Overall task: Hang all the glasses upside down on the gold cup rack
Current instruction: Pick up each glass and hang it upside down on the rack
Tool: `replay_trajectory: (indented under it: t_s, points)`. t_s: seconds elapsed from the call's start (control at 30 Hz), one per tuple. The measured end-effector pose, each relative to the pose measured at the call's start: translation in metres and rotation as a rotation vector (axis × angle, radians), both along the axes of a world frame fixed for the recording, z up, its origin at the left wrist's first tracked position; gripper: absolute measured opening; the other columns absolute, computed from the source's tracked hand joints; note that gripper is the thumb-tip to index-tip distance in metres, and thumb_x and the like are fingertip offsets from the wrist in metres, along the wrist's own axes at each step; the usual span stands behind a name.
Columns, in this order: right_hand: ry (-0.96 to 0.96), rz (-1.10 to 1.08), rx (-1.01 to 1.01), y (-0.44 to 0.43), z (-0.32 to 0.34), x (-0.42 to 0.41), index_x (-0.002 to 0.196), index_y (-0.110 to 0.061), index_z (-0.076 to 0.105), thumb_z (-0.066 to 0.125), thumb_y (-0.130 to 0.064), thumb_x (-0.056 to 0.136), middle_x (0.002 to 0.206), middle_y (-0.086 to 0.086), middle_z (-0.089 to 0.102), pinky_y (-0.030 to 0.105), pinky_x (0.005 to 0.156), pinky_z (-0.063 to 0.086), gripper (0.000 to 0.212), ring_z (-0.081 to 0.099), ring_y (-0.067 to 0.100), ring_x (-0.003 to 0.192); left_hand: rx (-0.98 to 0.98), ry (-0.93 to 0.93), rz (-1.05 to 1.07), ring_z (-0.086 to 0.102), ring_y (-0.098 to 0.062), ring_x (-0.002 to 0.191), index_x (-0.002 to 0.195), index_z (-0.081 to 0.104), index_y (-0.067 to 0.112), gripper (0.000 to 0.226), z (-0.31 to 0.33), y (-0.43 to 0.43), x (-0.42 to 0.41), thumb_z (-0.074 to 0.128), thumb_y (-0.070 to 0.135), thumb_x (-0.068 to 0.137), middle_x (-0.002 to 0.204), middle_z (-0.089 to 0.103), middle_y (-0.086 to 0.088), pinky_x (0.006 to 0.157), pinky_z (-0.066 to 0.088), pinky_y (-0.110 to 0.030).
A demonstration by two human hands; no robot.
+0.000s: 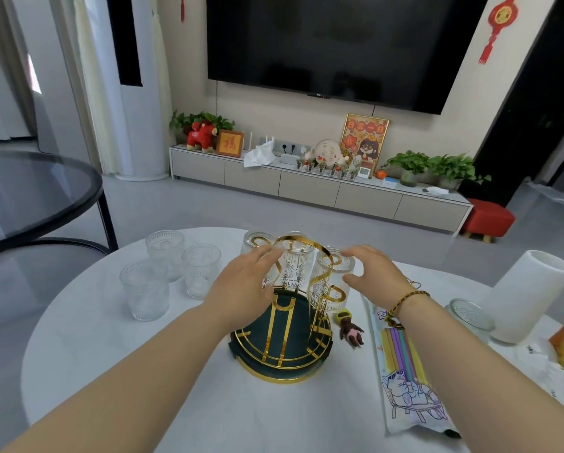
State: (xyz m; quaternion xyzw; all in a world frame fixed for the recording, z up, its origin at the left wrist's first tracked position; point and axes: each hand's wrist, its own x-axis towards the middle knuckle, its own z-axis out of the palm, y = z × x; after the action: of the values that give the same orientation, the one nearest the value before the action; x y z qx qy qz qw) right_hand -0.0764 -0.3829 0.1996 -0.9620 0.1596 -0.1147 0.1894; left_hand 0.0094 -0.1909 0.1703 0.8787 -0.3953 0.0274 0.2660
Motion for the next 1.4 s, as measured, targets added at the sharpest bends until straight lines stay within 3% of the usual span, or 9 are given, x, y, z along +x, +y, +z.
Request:
replay_trajectory:
  t_s: [0.27, 0.47, 0.57, 0.67, 0.87, 1.07, 1.2, 1.33, 1.4]
  points:
    - [-0.427, 0.055, 0.107, 0.068, 0.013, -0.017, 0.089, -0.007, 0.064, 0.054, -0.009, 0.083, 0.079, 0.001, 0.061, 0.020, 0.065, 0.045, 0.012, 0.051, 0.009, 0.069, -0.137, 0.127, 0.240, 0.038, -0.018, 0.130, 0.127, 0.048, 0.021, 0.039, -0.062, 0.088, -0.021, 0.049, 0.013, 0.089, 0.141, 0.043, 0.001, 0.109, 0.027, -0.030]
    - [-0.278, 0.255, 0.262, 0.140, -0.036, 0.006, 0.092, -0.013, 0.066, 0.056, -0.016, 0.082, 0.069, -0.020, 0.054, 0.000, 0.063, 0.040, 0.015, 0.051, -0.006, 0.064, -0.027, 0.175, 0.493, 0.037, -0.027, 0.130, 0.129, 0.044, 0.014, 0.043, -0.121, 0.154, -0.005, 0.053, 0.017, 0.087, 0.144, 0.039, -0.008, 0.111, 0.024, -0.036]
    - [-0.154, 0.243, 0.448, 0.164, -0.072, 0.030, 0.103, -0.013, 0.060, 0.057, -0.016, 0.082, 0.076, -0.018, 0.054, 0.001, 0.065, 0.040, 0.021, 0.052, -0.003, 0.071, 0.071, 0.173, 0.583, 0.025, -0.024, 0.138, 0.135, 0.033, 0.017, 0.051, -0.142, 0.170, 0.007, 0.049, 0.032, 0.089, 0.150, 0.027, -0.006, 0.115, 0.013, -0.040]
    - [-0.010, 0.246, 0.571, 0.185, -0.104, 0.061, 0.118, -0.015, 0.046, 0.060, -0.019, 0.080, 0.102, -0.005, 0.053, 0.015, 0.083, 0.039, 0.041, 0.049, 0.009, 0.094, 0.207, 0.200, 0.622, 0.009, -0.019, 0.143, 0.140, 0.019, 0.022, 0.058, -0.159, 0.177, 0.015, 0.036, 0.047, 0.091, 0.155, 0.014, -0.001, 0.116, 0.004, -0.041]
    - [0.042, 0.208, 0.662, 0.218, -0.153, 0.130, 0.136, -0.014, 0.018, 0.066, -0.026, 0.074, 0.145, 0.005, 0.027, 0.028, 0.105, 0.025, 0.079, 0.026, 0.018, 0.132, 0.269, 0.152, 0.643, 0.006, -0.019, 0.143, 0.141, 0.016, 0.022, 0.060, -0.172, 0.177, 0.019, 0.027, 0.052, 0.090, 0.155, 0.014, -0.001, 0.117, 0.003, -0.042]
    - [-0.115, 0.125, 0.821, 0.232, -0.174, 0.179, 0.137, -0.015, 0.013, 0.072, -0.020, 0.065, 0.144, 0.006, 0.028, 0.026, 0.106, 0.024, 0.093, 0.026, 0.019, 0.132, 0.230, 0.150, 0.653, 0.009, -0.020, 0.143, 0.140, 0.023, 0.021, 0.092, -0.171, 0.178, 0.021, -0.008, 0.061, 0.063, 0.154, 0.018, -0.001, 0.117, 0.003, -0.042]
    - [-0.138, 0.135, 0.825, 0.234, -0.181, 0.199, 0.138, -0.018, 0.008, 0.075, -0.022, 0.063, 0.145, 0.004, 0.027, 0.029, 0.106, 0.024, 0.100, 0.024, 0.019, 0.133, 0.195, 0.150, 0.661, 0.020, -0.024, 0.141, 0.135, 0.035, 0.017, 0.084, -0.170, 0.177, 0.022, 0.004, 0.060, 0.070, 0.149, 0.031, -0.005, 0.116, 0.009, -0.045]
    - [-0.139, 0.123, 0.744, 0.236, -0.184, 0.213, 0.134, -0.011, 0.018, 0.076, -0.021, 0.060, 0.138, 0.010, 0.035, 0.039, 0.109, 0.028, 0.095, 0.029, 0.024, 0.129, 0.279, 0.160, 0.659, -0.001, -0.016, 0.143, 0.141, 0.013, 0.026, 0.061, -0.175, 0.179, 0.023, 0.020, 0.056, 0.088, 0.155, 0.008, 0.003, 0.117, -0.004, -0.039]
    - [-0.133, 0.130, 0.746, 0.237, -0.184, 0.216, 0.130, -0.009, 0.025, 0.076, -0.020, 0.060, 0.134, 0.009, 0.037, 0.031, 0.106, 0.029, 0.087, 0.031, 0.023, 0.127, 0.284, 0.157, 0.653, -0.003, -0.016, 0.143, 0.141, 0.011, 0.026, 0.060, -0.176, 0.180, 0.023, 0.023, 0.054, 0.089, 0.155, 0.006, 0.004, 0.116, -0.006, -0.039]
